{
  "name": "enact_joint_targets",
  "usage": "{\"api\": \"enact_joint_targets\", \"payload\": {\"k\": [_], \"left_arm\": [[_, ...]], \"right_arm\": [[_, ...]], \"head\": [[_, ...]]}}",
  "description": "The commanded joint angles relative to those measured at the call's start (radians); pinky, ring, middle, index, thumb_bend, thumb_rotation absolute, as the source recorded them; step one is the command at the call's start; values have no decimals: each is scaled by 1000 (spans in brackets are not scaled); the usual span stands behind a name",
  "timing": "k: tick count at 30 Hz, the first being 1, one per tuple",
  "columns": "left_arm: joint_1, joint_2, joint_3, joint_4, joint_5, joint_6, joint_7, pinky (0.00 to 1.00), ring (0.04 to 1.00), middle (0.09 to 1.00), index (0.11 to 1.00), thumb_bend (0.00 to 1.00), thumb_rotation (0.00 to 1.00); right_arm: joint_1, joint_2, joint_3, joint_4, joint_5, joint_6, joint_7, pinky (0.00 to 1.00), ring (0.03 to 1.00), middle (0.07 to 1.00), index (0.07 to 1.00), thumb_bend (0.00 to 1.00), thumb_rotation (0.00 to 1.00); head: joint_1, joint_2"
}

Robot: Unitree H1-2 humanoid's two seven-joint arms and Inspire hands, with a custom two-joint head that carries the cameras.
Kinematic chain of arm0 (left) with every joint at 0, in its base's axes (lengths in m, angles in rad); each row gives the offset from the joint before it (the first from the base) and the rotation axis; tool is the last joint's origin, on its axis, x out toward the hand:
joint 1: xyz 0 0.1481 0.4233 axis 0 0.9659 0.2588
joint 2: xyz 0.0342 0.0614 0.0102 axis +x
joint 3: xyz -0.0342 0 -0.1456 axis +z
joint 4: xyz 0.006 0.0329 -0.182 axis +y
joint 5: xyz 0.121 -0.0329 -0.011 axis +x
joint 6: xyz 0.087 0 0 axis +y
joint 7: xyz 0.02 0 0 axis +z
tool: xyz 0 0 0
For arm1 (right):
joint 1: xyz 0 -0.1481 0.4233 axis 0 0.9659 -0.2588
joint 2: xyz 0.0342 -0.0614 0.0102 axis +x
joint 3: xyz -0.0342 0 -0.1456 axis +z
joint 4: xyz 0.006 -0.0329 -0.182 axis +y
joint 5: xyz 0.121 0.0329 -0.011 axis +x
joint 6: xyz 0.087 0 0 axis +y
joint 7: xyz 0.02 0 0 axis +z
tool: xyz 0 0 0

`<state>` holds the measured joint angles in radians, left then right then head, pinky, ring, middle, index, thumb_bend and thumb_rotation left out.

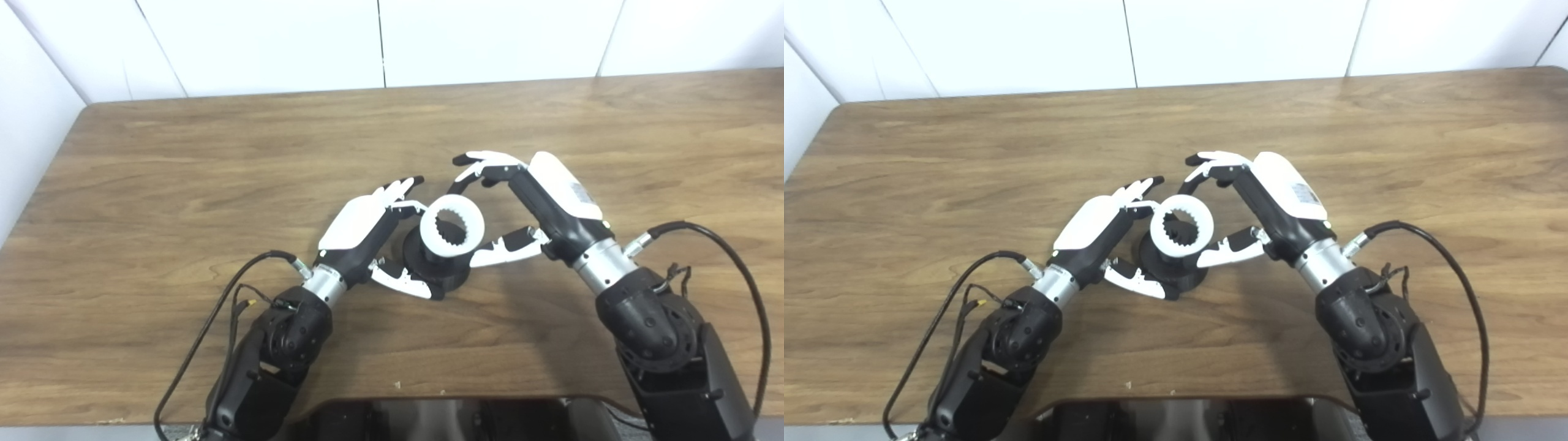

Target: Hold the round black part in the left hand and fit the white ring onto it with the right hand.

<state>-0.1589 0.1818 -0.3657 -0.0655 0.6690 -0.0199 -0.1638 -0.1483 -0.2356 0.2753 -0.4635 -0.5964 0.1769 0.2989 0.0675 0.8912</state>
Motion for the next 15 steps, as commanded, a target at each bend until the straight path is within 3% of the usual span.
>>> {"api": "enact_joint_targets", "payload": {"k": [1,15], "left_arm": [[-19,5,-5,-6,12,1,-3,1000,1000,1000,611,961,332],[-16,7,-5,-15,8,-3,-5,1000,1000,1000,609,963,342]], "right_arm": [[-31,9,3,-4,-7,-38,-17,723,859,828,489,521,156],[-50,13,17,53,-37,-51,-20,787,866,834,490,519,158]], "head": [[1,0],[4,6]]}}
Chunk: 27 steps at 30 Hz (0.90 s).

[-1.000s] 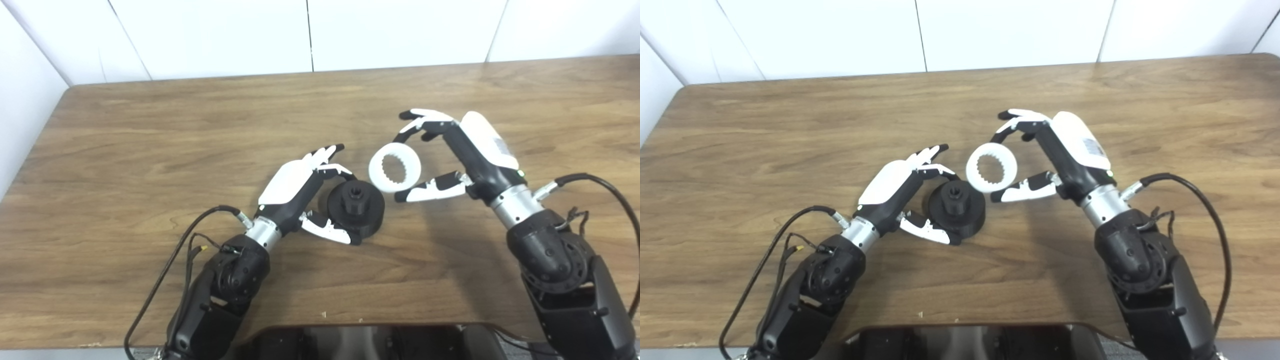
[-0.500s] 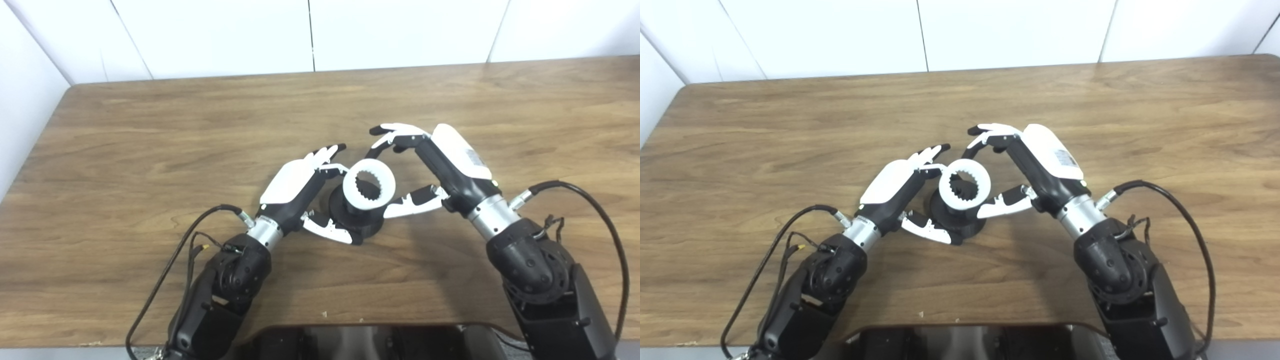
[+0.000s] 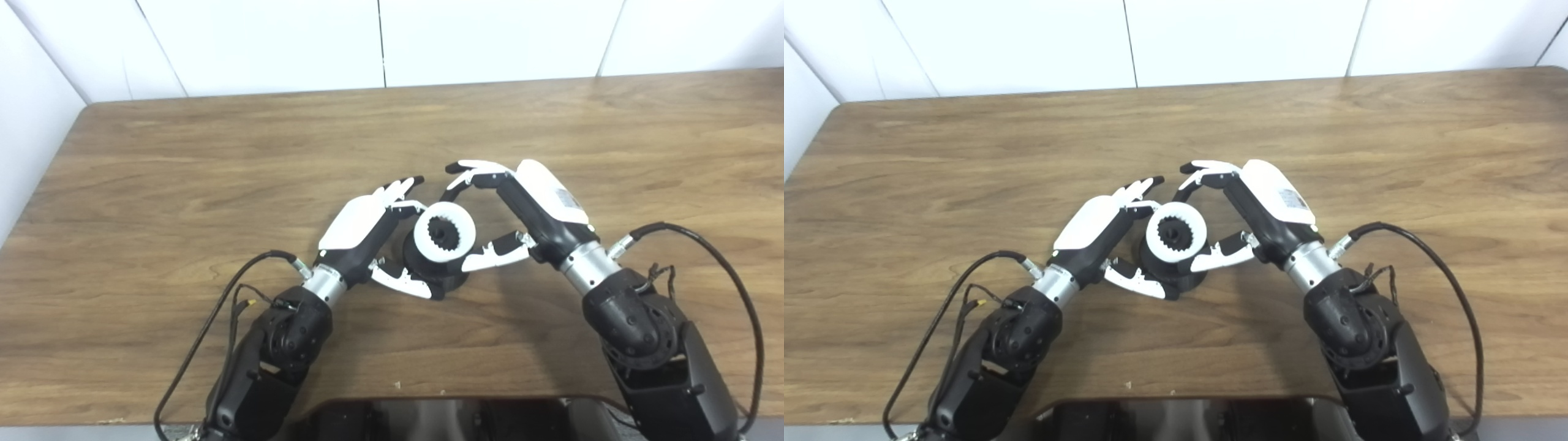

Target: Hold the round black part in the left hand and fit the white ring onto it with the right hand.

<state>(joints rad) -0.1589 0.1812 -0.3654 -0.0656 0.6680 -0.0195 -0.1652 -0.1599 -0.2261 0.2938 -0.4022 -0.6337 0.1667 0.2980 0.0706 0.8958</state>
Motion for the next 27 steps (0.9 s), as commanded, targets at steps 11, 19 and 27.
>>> {"api": "enact_joint_targets", "payload": {"k": [11,19,27], "left_arm": [[-12,12,1,-27,3,2,-12,1000,1000,1000,606,964,333],[-11,10,0,-32,5,1,-14,1000,1000,1000,606,967,332],[-11,4,-6,-41,10,10,-19,1000,1000,1000,605,965,331]], "right_arm": [[-44,1,-9,20,-7,-59,-29,755,859,833,490,520,156],[-38,7,-2,33,-14,-55,-22,803,873,840,491,519,158],[-36,14,13,45,-27,-44,-14,838,876,845,491,520,156]], "head": [[4,4],[8,7],[10,15]]}}
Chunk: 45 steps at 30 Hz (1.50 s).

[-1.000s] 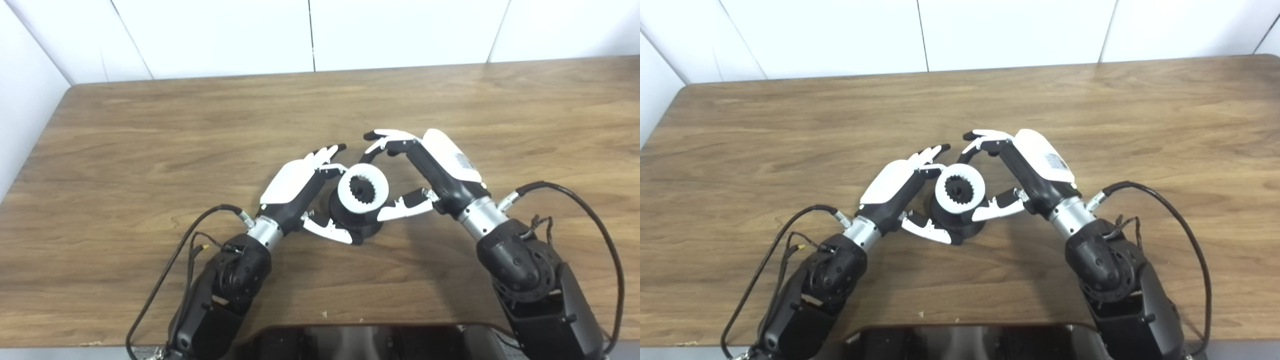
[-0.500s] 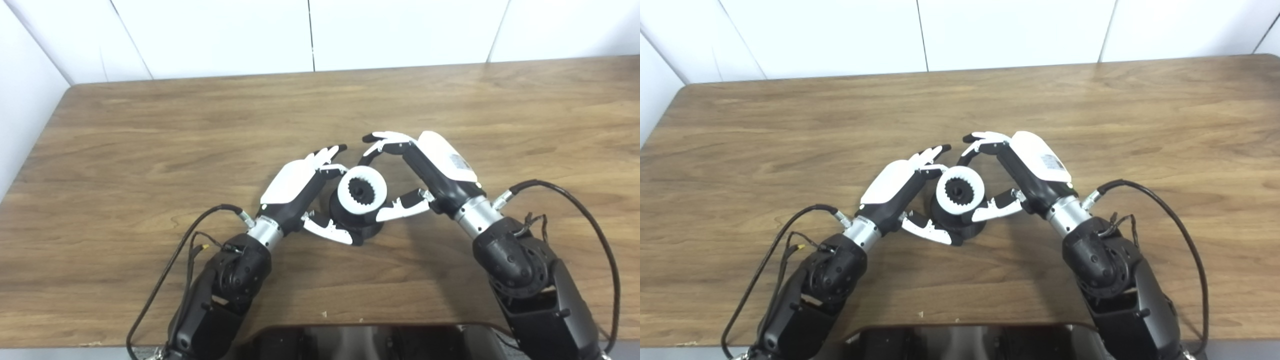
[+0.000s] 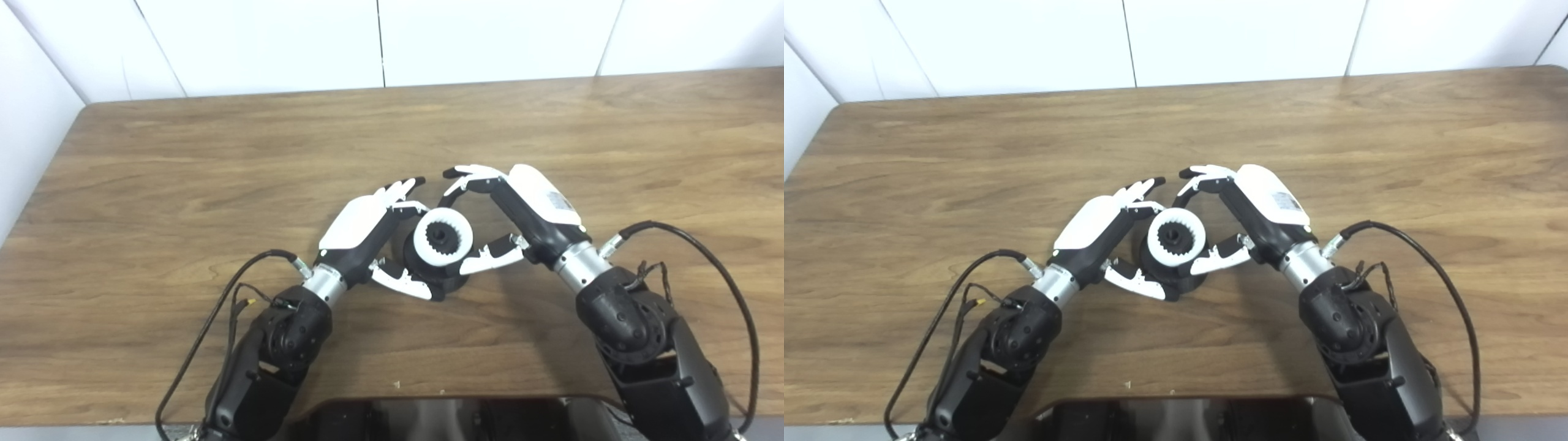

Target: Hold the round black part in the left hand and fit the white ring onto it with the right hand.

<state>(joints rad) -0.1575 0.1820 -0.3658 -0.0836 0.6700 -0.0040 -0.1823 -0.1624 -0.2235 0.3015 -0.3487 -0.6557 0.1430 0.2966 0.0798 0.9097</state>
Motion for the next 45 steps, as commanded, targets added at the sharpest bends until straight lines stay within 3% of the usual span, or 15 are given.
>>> {"api": "enact_joint_targets", "payload": {"k": [1,8,16,31,32,34,37,45], "left_arm": [[-12,3,-7,-23,10,-6,0,1000,1000,1000,605,965,331],[-12,2,-13,-22,19,-7,5,1000,1000,1000,601,962,334],[-8,-5,-13,-19,12,-7,12,1000,1000,1000,601,970,319],[-12,4,-13,-21,14,-2,6,1000,1000,1000,604,966,338],[-12,5,-12,-22,14,1,4,1000,1000,1000,606,967,337],[-13,8,-11,-23,14,0,3,1000,1000,1000,609,967,338],[-14,10,-8,-26,12,3,0,1000,1000,1000,610,967,339],[-18,13,-3,-30,4,8,-10,1000,1000,1000,609,962,329]], "right_arm": [[-34,12,7,-8,-7,-19,-11,841,876,846,491,520,156],[-47,14,27,-9,-18,-10,11,872,880,846,491,520,156],[-71,-3,65,8,-62,-44,14,858,872,839,490,520,159],[-78,-37,54,-26,-72,10,75,884,889,859,495,520,162],[-78,-42,55,-31,-76,15,86,875,892,868,579,667,241],[-77,-53,55,-43,-86,32,111,857,902,887,694,806,328],[-76,-62,54,-57,-99,52,139,846,910,904,779,863,372],[-73,-71,45,-68,-104,59,162,857,922,936,918,908,374]], "head": [[1,2],[3,8],[0,12],[-4,16],[-7,16],[-8,17],[-6,18],[-5,18]]}}
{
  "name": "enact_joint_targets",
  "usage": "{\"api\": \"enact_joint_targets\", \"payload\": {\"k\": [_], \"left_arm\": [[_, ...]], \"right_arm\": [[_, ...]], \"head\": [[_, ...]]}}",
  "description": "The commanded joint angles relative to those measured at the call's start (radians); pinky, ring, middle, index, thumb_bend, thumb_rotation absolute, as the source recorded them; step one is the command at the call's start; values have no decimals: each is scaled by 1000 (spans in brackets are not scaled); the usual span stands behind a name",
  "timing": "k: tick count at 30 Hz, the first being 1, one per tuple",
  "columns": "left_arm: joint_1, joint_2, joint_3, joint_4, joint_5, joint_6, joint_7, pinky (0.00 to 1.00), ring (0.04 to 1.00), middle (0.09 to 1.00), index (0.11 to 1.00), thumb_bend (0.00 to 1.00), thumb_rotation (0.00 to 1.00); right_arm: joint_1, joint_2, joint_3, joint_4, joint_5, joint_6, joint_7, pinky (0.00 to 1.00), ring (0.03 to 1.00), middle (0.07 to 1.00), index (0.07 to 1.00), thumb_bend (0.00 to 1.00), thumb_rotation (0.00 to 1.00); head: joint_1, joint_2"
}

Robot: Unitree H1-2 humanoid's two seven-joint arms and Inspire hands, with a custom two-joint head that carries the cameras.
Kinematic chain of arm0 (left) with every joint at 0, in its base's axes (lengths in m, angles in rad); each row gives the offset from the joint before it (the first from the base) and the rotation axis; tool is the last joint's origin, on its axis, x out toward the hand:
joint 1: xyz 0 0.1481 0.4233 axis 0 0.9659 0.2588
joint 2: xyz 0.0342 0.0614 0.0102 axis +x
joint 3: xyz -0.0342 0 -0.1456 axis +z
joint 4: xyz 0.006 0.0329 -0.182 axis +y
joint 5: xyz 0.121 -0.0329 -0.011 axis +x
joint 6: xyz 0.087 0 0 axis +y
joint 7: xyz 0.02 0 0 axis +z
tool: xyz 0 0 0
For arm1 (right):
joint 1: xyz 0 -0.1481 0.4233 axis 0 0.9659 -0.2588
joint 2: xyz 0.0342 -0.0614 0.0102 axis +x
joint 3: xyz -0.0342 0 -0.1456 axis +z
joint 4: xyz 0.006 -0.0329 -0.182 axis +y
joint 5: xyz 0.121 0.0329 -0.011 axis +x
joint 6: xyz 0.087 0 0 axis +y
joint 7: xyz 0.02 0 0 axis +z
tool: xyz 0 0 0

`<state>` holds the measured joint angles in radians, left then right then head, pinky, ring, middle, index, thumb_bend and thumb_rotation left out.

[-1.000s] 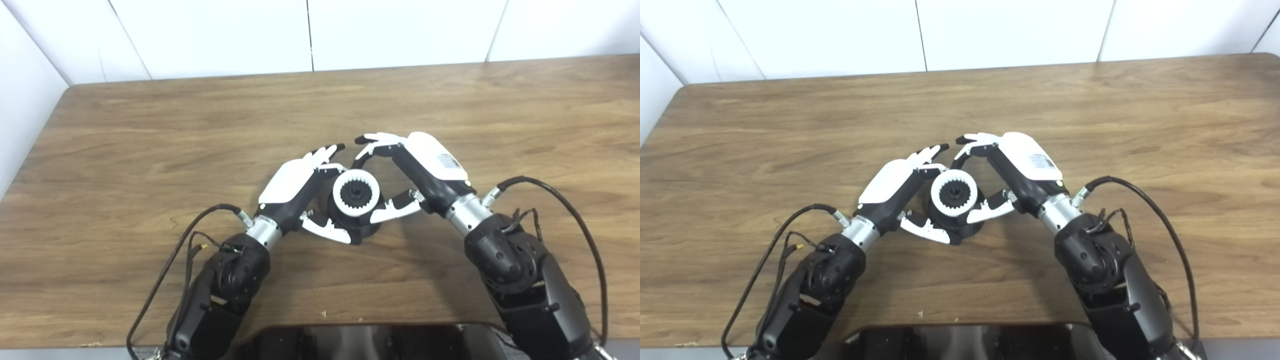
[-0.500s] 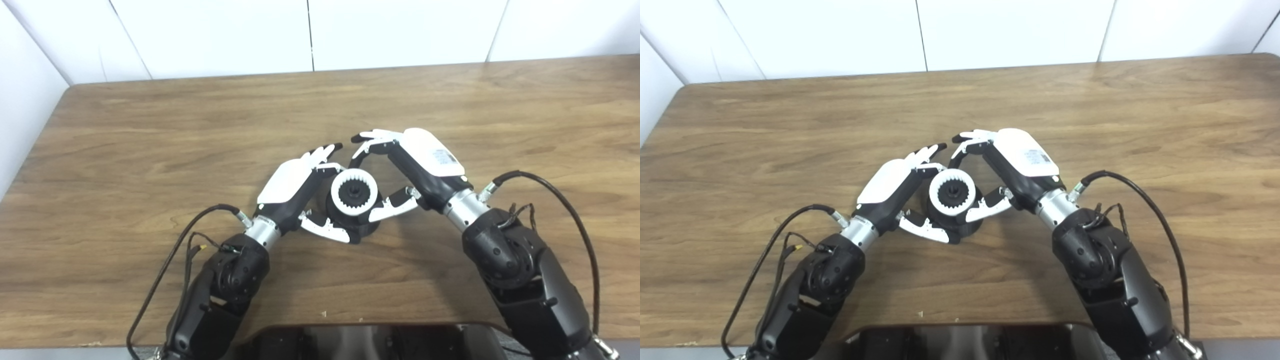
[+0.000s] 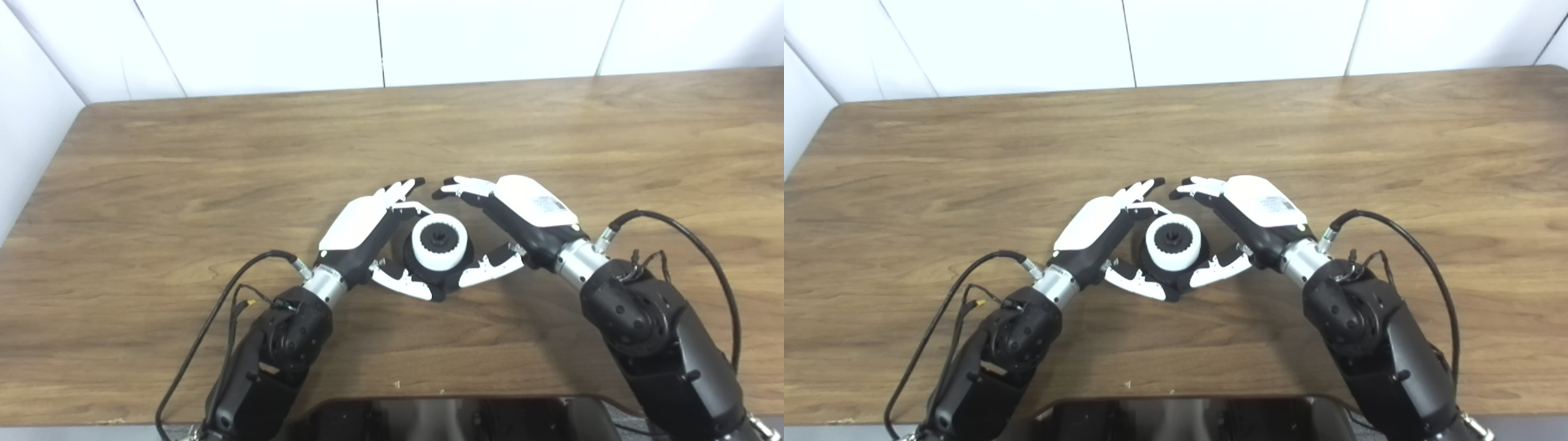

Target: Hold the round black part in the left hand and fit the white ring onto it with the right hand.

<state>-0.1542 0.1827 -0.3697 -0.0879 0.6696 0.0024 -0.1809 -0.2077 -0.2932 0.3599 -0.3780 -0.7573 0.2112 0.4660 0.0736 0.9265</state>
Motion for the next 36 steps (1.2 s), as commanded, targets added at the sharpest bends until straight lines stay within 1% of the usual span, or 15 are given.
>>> {"api": "enact_joint_targets", "payload": {"k": [1,8,14,19,22,31,36], "left_arm": [[-22,12,2,-27,4,3,-12,1000,1000,1000,609,963,326],[-24,13,3,-32,5,11,-18,1000,1000,1000,608,961,320],[-22,13,4,-31,7,7,-15,1000,1000,1000,609,965,325],[-21,12,6,-28,1,1,-10,1000,1000,1000,608,966,338],[-21,12,5,-30,2,2,-11,1000,1000,1000,608,963,340],[-23,14,9,-25,0,0,-9,1000,1000,1000,606,964,327],[-23,16,10,-24,0,-2,-7,1000,1000,1000,607,958,330]], "right_arm": [[-29,-3,-14,-39,-3,-9,-5,860,924,940,929,913,374],[-39,-15,-14,-46,-16,20,47,901,962,981,992,966,387],[-41,-23,-20,-57,-25,47,90,920,993,1000,1000,1000,389],[-33,-42,-33,-58,-20,46,97,917,1000,1000,1000,1000,393],[-28,-50,-43,-59,-11,44,96,933,1000,1000,1000,1000,405],[-5,-68,-73,-60,9,41,93,947,1000,1000,999,1000,382],[4,-75,-82,-65,9,47,93,935,1000,1000,972,1000,363]], "head": [[1,2],[-2,0],[-11,-5],[-14,-8],[-13,-8],[-15,-7],[-15,-8]]}}
